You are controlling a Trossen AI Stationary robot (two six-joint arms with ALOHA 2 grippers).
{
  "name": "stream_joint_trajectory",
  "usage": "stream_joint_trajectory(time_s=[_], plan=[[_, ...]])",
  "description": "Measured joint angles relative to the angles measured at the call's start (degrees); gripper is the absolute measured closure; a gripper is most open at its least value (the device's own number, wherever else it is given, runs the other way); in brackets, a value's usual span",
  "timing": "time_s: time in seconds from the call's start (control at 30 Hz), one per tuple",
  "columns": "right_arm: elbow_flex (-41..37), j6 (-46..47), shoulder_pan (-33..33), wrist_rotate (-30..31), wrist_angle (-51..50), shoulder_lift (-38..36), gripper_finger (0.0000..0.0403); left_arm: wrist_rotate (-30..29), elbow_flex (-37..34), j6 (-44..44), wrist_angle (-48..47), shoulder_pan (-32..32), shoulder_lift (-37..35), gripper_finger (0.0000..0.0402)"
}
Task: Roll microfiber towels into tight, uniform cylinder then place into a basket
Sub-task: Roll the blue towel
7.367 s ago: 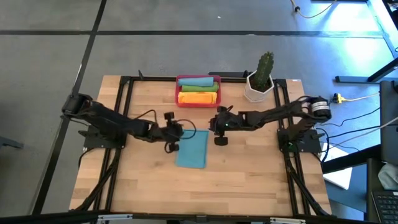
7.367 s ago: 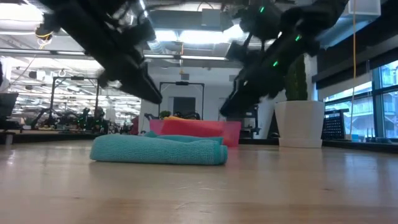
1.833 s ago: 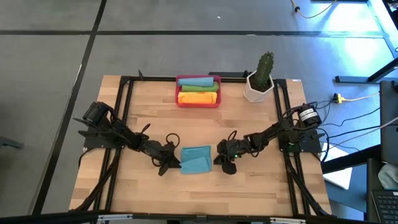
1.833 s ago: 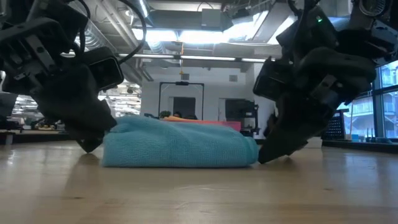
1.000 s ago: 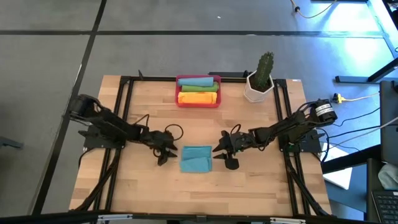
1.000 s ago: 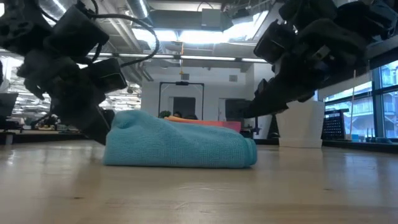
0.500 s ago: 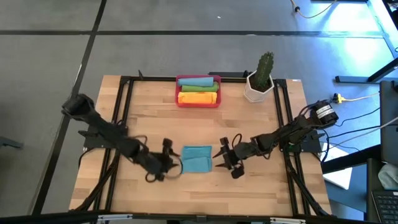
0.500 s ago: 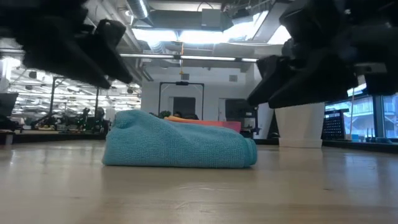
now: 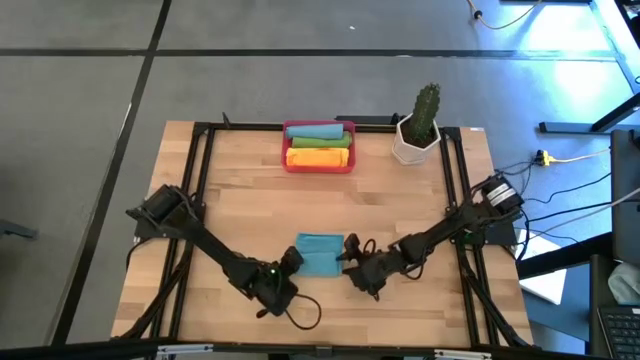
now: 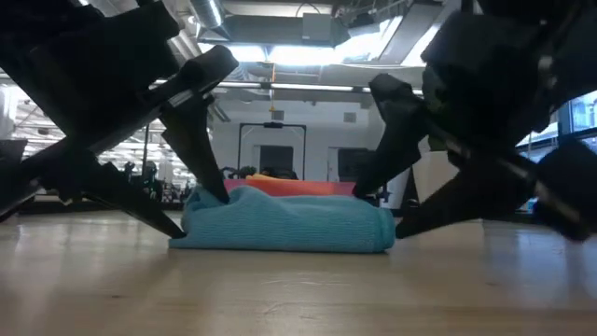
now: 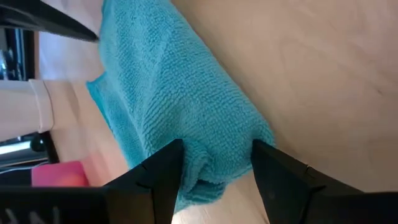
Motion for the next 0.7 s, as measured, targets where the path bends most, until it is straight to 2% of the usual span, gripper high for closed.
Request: stream_joint_trajectory(time_s=[0.27, 0.57, 0.7], plan=[[1.53, -4.44, 0.42, 3.94, 0.29, 4.47, 0.0183, -2.52, 0.10, 0.07, -1.51, 0.13, 0.07, 0.0218], [1.46, -5.04, -0.42, 5.12, 2.75, 4.79, 0.0184, -1.85, 0.10, 1.46, -0.79, 1.45, 0.13, 0.0218], [1.41, -4.94, -0.61, 5.30, 2.80, 4.85, 0.0201, -1.51, 0.07, 1.07, 0.58, 2.58, 0.13, 0.0225]])
